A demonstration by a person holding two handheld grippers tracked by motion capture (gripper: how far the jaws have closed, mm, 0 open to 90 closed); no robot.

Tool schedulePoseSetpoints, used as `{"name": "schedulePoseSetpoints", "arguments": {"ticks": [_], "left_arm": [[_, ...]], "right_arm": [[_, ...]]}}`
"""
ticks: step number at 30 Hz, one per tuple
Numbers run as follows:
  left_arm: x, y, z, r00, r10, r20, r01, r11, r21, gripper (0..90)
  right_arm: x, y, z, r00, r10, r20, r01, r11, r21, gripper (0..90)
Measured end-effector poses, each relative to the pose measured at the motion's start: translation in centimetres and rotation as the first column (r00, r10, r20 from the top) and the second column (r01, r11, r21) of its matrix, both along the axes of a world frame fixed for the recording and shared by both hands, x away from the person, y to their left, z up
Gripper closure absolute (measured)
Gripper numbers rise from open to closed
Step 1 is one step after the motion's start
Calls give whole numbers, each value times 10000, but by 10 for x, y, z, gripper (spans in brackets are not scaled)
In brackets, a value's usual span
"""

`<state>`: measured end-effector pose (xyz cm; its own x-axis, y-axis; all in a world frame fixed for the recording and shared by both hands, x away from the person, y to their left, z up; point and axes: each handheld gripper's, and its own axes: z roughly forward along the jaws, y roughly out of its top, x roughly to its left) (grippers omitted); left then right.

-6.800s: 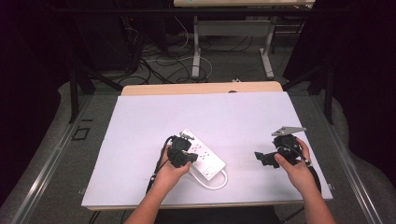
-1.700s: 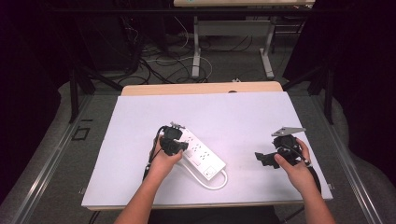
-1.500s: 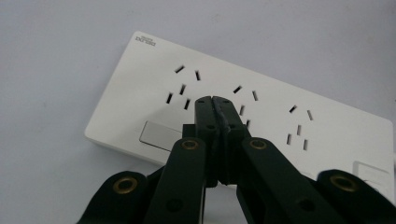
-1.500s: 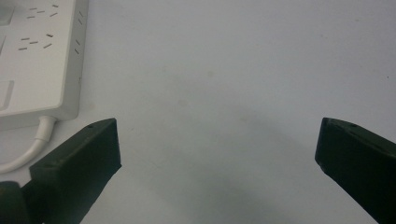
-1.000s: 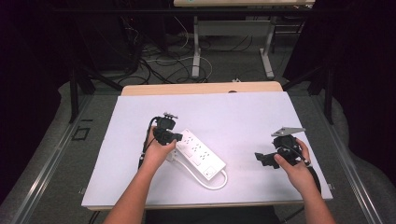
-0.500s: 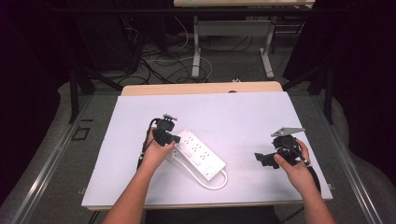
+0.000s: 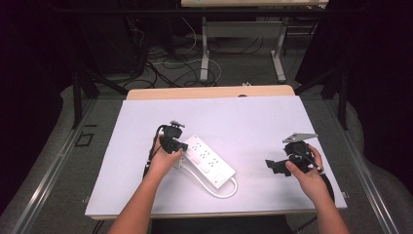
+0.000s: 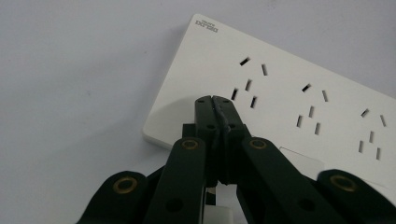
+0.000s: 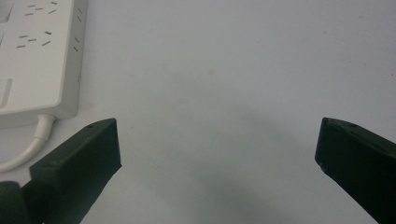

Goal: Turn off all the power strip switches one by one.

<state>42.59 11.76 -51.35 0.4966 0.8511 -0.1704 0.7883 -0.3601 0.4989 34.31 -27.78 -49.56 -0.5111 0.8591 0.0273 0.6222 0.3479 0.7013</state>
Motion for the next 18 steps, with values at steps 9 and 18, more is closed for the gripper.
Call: {"name": "schedulePoseSetpoints", "arguments": {"ticks": [9, 18], "left_arm": [[-1, -3, -3, 9998, 6, 209, -11, 9998, 199, 900], [0, -2, -3, 9999, 86, 132, -88, 9998, 150, 900]], "right_arm": [[-1, 0, 1, 10000, -20, 32, 21, 10000, -6, 0], [0, 0, 1, 10000, -30, 49, 30, 10000, -43, 0]]}}
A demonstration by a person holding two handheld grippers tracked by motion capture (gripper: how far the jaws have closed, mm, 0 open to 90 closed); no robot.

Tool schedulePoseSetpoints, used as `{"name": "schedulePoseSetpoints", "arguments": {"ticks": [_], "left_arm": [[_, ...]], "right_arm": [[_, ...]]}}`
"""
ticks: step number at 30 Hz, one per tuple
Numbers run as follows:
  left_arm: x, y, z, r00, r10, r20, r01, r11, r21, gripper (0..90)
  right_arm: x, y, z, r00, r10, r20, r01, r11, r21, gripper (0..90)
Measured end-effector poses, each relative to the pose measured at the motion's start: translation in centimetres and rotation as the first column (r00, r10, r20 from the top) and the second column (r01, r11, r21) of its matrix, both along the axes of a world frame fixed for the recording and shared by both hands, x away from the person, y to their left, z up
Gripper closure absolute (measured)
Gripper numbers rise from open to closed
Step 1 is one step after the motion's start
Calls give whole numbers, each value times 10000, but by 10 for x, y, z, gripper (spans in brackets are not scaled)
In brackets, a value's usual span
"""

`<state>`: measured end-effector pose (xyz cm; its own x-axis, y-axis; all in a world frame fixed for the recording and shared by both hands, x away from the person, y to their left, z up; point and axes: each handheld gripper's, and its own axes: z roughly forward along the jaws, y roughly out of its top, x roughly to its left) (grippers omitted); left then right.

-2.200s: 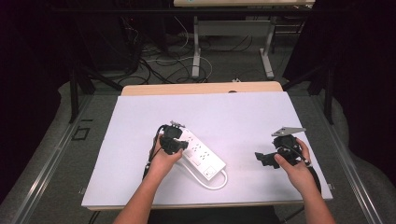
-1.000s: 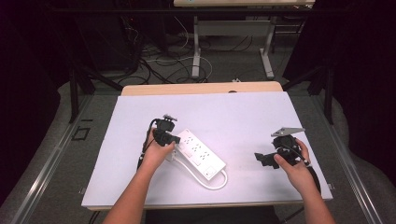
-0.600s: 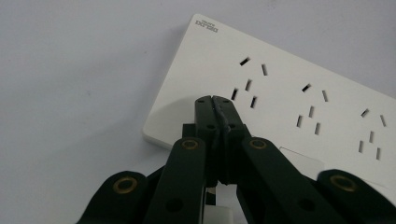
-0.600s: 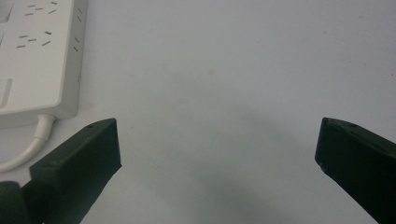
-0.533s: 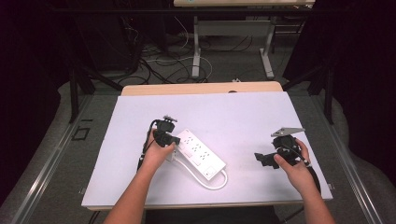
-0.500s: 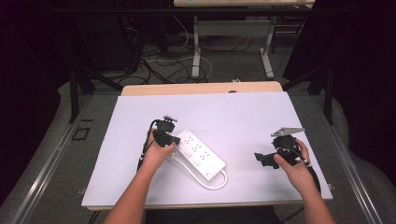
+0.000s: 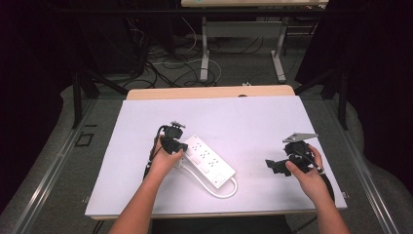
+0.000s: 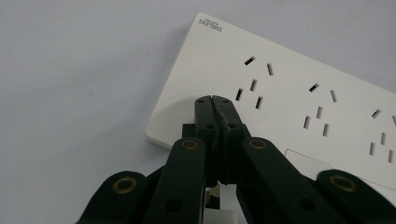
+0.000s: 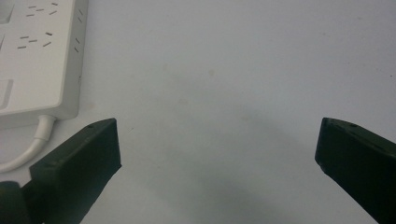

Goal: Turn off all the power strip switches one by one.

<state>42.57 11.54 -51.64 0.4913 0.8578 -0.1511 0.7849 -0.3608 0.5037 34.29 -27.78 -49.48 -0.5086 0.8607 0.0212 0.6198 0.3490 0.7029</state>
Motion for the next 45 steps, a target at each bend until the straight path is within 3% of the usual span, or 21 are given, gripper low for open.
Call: {"name": "schedulePoseSetpoints", "arguments": {"ticks": [7, 27, 45], "left_arm": [[-1, -2, 0, 10000, 23, 72, -24, 9999, 116, 900], [0, 2, 2, 9998, 211, 11, -211, 9998, -70, 900], [-16, 8, 24, 9984, 334, 452, -314, 9985, -440, 851]], "right_arm": [[1, 0, -1, 9999, 105, -30, -105, 9999, 3, 0], [-2, -1, -1, 10000, -38, -32, 38, 10000, 42, 0], [-2, -3, 0, 9999, -103, -31, 103, 9999, 46, 0]]}}
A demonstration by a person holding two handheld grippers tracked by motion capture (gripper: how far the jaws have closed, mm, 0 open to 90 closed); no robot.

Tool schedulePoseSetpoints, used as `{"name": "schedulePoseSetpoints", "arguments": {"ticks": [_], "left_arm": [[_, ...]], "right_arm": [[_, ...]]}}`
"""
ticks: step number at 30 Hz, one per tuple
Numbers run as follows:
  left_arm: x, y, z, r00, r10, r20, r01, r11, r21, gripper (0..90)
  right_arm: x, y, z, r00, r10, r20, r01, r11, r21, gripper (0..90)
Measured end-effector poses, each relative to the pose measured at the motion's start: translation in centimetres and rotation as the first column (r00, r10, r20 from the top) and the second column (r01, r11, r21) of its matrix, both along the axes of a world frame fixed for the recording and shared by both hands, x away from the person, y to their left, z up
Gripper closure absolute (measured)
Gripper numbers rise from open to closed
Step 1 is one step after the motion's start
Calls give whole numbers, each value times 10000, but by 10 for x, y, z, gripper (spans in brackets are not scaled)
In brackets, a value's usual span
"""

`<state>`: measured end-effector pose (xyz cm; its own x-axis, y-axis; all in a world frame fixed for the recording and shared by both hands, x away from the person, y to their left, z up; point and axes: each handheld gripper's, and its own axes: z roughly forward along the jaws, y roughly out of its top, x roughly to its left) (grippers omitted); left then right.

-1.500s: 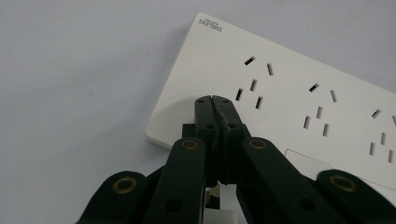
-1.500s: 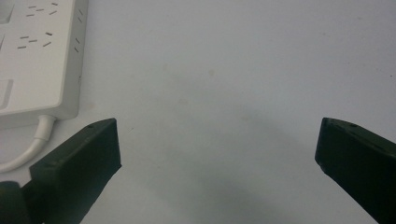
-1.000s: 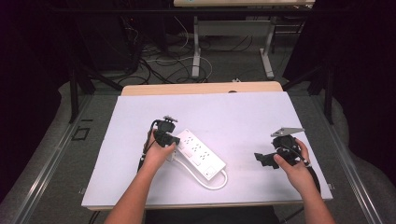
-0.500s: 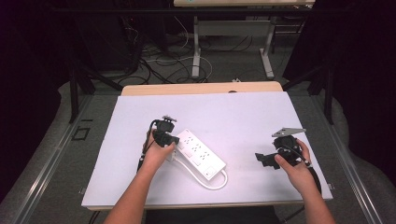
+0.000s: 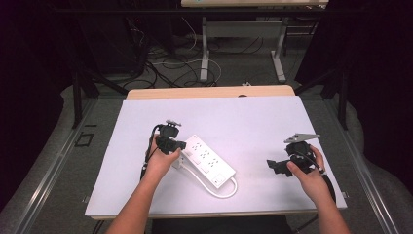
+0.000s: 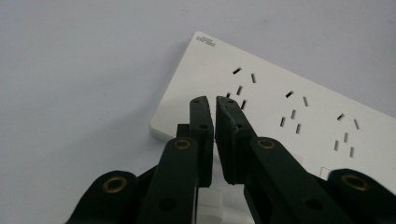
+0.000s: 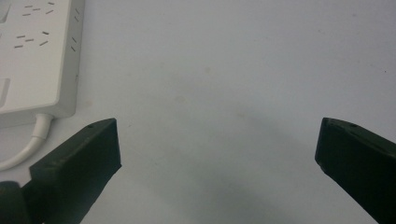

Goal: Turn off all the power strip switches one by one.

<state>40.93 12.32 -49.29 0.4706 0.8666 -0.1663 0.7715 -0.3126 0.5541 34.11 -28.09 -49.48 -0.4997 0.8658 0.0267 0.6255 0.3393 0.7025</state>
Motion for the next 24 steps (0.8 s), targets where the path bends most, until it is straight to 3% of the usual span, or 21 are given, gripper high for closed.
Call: {"name": "schedulePoseSetpoints", "arguments": {"ticks": [13, 24], "left_arm": [[-17, 12, 20, 9981, 281, 546, -264, 9992, -309, 760], [-29, 30, 24, 9961, 495, 736, -460, 9978, -479, 666]], "right_arm": [[0, -2, 1, 10000, -38, 44, 38, 10000, 18, 0], [-1, -4, 2, 10000, -55, 22, 55, 10000, 70, 0]]}}
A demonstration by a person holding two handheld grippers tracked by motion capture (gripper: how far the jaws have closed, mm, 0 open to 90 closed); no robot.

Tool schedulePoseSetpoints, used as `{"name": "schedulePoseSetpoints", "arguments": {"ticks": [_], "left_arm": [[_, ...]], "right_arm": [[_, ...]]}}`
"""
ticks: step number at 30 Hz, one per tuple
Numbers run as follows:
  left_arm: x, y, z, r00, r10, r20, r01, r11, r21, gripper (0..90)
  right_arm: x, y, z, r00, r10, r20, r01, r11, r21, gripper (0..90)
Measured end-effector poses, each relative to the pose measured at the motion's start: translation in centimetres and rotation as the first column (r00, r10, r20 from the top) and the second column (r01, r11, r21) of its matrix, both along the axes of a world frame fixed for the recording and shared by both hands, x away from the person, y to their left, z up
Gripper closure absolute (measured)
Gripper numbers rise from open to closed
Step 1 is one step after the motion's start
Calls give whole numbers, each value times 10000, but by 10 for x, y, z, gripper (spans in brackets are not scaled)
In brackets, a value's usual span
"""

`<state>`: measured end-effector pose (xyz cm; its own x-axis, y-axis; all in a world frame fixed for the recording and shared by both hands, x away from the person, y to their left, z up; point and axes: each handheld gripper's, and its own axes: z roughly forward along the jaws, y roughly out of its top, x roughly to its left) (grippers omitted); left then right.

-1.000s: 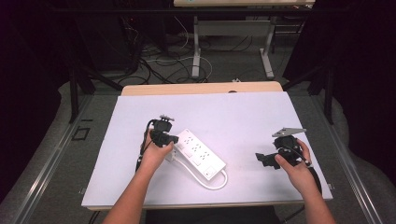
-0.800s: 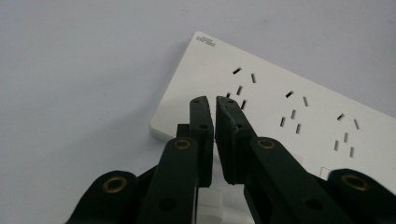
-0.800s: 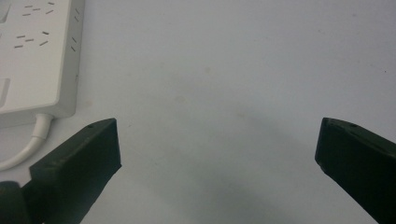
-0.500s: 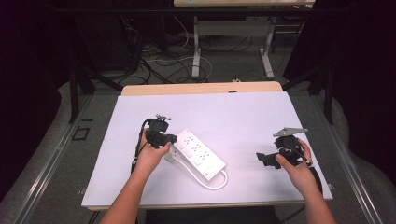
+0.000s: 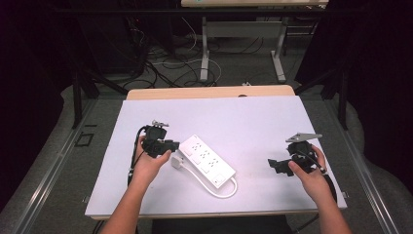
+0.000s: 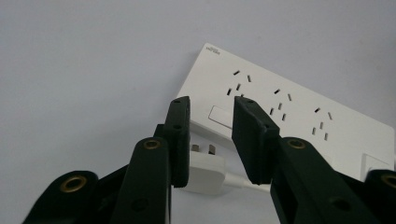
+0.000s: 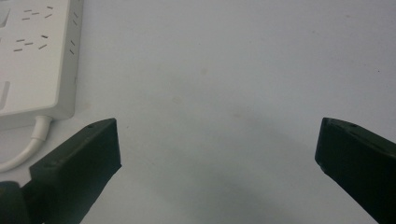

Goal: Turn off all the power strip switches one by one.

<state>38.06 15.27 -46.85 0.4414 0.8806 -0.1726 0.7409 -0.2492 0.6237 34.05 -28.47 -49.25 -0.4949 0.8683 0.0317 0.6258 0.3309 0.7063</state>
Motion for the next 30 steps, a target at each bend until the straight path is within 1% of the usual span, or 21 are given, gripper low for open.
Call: {"name": "schedulePoseSetpoints", "arguments": {"ticks": [4, 5, 6, 7, 9, 10, 12, 15, 19, 20, 21, 22, 23, 24, 25, 26, 27, 28, 30], "left_arm": [[-4, 10, 0, 9999, 107, -28, -107, 9999, -126, 621], [-5, 12, 0, 9999, 154, 26, -153, 9997, -176, 616], [-6, 15, 0, 9999, 117, 16, -116, 9997, -214, 610], [-7, 17, 0, 9997, 228, 19, -227, 9992, -321, 603], [-10, 23, 0, 9994, 342, 25, -341, 9988, -361, 583], [-11, 26, 0, 9991, 432, 58, -429, 9981, -452, 574], [-13, 32, 0, 9986, 527, 58, -524, 9976, -444, 554], [-17, 40, 0, 9965, 801, 252, -788, 9957, -498, 511], [-21, 53, -2, 9922, 1180, 408, -1158, 9919, -519, 467], [-22, 56, -3, 9905, 1325, 363, -1304, 9900, -545, 461], [-22, 59, -3, 9904, 1342, 340, -1322, 9897, -552, 456], [-23, 63, -5, 9886, 1417, 512, -1389, 9888, -544, 454], [-24, 65, -6, 9860, 1563, 584, -1528, 9865, -593, 444], [-24, 69, -6, 9861, 1561, 569, -1530, 9866, -567, 429], [-25, 72, -7, 9838, 1652, 692, -1617, 9854, -543, 422], [-26, 76, -8, 9824, 1731, 700, -1694, 9839, -568, 408], [-27, 79, -9, 9812, 1788, 729, -1751, 9830, -548, 380], [-27, 81, -10, 9794, 1834, 849, -1791, 9822, -559, 358], [-28, 86, -12, 9760, 1947, 973, -1912, 9806, -440, 313]], "right_arm": [[0, -1, 0, 10000, -38, 25, 38, 10000, 2, 0], [0, -1, 0, 10000, -52, 46, 52, 10000, -18, 0], [0, -1, 0, 10000, -73, 55, 73, 10000, -10, 0], [0, -2, 0, 9999, -68, 90, 68, 10000, -53, 0], [0, -2, 1, 9999, -110, 64, 110, 9999, -36, 0], [0, -2, 1, 9999, -97, 52, 97, 10000, -7, 0], [0, -2, 1, 10000, -84, 40, 84, 10000, 11, 0], [0, -3, 1, 9999, -114, 40, 113, 9999, 49, 0], [0, -4, 1, 9999, -123, 99, 124, 9999, -25, 0], [0, -4, 1, 9999, -111, 101, 111, 9999, -31, 0], [0, -4, 1, 9999, -106, 86, 106, 9999, -9, 0], [0, -4, 1, 9999, -127, 56, 127, 9999, 22, 0], [0, -4, 1, 9999, -138, 59, 138, 9999, 21, 0], [0, -5, 1, 9998, -170, 78, 169, 9999, 12, 0], [0, -5, 1, 9998, -167, 53, 166, 9998, 51, 0], [0, -5, 2, 9998, -194, 90, 194, 9998, 45, 0], [0, -6, 2, 9998, -178, 123, 178, 9998, -1, 0], [0, -6, 2, 9998, -183, 118, 183, 9998, -1, 0], [0, -6, 1, 9997, -219, 102, 220, 9998, -36, 0]]}}
